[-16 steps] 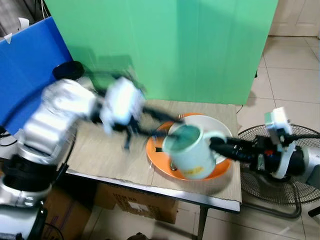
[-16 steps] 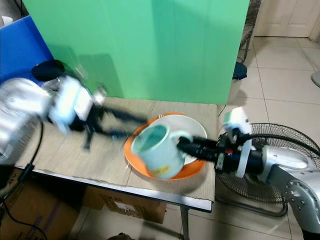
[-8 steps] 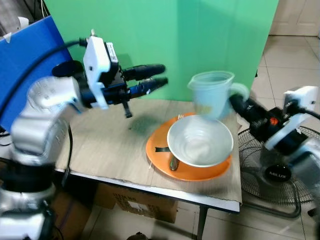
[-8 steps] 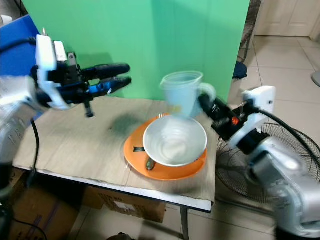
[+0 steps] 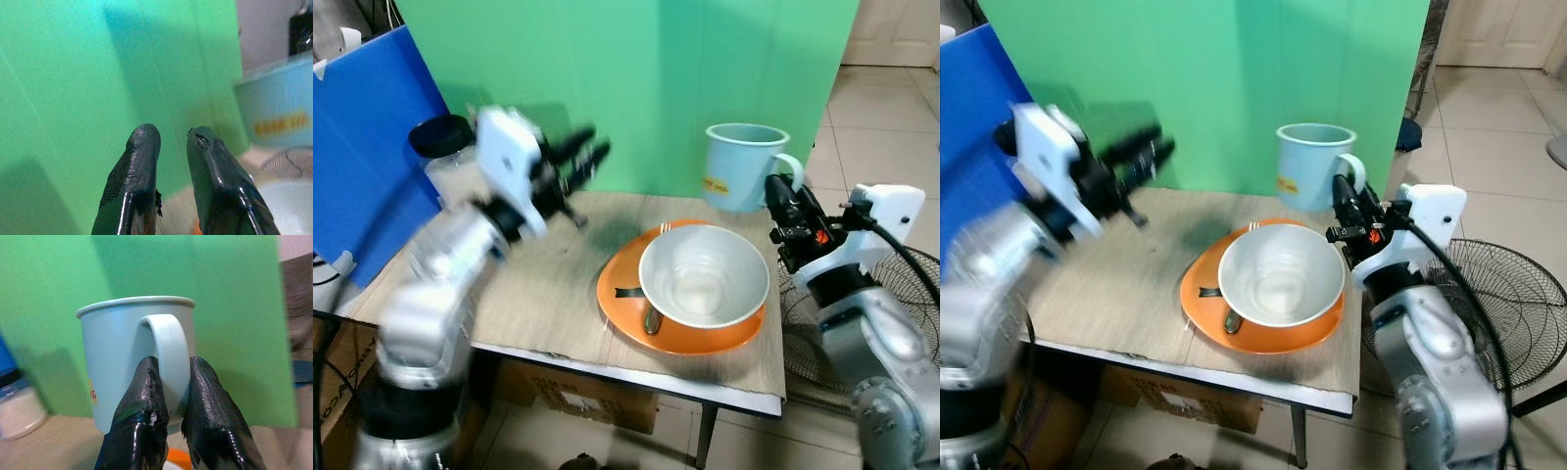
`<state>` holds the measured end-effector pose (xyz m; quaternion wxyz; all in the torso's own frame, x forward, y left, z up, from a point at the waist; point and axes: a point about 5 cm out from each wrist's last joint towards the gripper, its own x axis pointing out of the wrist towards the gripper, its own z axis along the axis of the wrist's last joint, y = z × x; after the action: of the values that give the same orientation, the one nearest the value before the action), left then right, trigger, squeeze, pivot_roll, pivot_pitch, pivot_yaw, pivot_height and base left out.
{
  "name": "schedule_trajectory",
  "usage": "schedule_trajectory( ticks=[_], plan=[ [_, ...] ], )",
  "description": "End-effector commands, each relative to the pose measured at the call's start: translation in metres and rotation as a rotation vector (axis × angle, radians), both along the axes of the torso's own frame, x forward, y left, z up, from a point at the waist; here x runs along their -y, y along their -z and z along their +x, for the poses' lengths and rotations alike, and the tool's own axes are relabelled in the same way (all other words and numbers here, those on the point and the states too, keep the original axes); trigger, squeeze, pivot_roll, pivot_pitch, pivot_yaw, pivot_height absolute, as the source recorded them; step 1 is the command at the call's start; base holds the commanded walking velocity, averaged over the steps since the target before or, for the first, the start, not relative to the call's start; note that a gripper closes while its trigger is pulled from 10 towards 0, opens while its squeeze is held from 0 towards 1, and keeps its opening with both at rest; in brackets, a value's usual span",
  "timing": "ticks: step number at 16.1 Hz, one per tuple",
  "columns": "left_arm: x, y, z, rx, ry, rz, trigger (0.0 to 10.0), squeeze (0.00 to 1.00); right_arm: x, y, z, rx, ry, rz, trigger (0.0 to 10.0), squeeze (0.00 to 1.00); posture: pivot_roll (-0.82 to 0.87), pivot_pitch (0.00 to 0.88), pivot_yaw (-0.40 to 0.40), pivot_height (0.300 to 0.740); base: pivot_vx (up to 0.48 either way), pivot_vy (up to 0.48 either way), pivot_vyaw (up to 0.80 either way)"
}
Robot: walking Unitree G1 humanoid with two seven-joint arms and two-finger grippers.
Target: Setting the table
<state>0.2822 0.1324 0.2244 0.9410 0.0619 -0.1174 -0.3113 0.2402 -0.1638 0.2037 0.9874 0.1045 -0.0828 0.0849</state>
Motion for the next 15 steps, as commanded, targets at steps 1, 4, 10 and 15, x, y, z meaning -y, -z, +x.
schedule_trajectory(
  ticks=[1, 4, 10, 15],
  plan=[
    [0.001, 0.002, -0.001, 0.003, -0.024, 0.023, 10.0, 0.0, 0.0, -0.006, -0.002, 0.04, 0.032, -0.008, 10.0, 0.0, 0.04, 0.0, 0.109, 0.74, 0.0, 0.0, 0.0],
    [0.018, 0.028, -0.009, -0.048, -0.052, 0.025, 10.0, 0.0, 0.009, 0.003, -0.012, 0.035, 0.144, -0.049, 10.0, 0.0, 0.03, 0.0, 0.115, 0.74, 0.0, 0.0, 0.0],
    [0.016, 0.033, -0.015, -0.036, -0.13, 0.034, 10.0, 0.0, 0.001, 0.003, -0.023, 0.081, 0.175, -0.124, 10.0, 0.0, 0.03, 0.0, 0.1, 0.74, 0.0, 0.0, -0.4],
    [0.018, 0.034, -0.02, -0.033, -0.142, 0.034, 10.0, 0.0, 0.002, 0.003, -0.025, 0.094, 0.188, -0.146, 10.0, 0.0, 0.03, 0.0, 0.082, 0.74, 0.0, 0.0, -0.8]
  ],
)
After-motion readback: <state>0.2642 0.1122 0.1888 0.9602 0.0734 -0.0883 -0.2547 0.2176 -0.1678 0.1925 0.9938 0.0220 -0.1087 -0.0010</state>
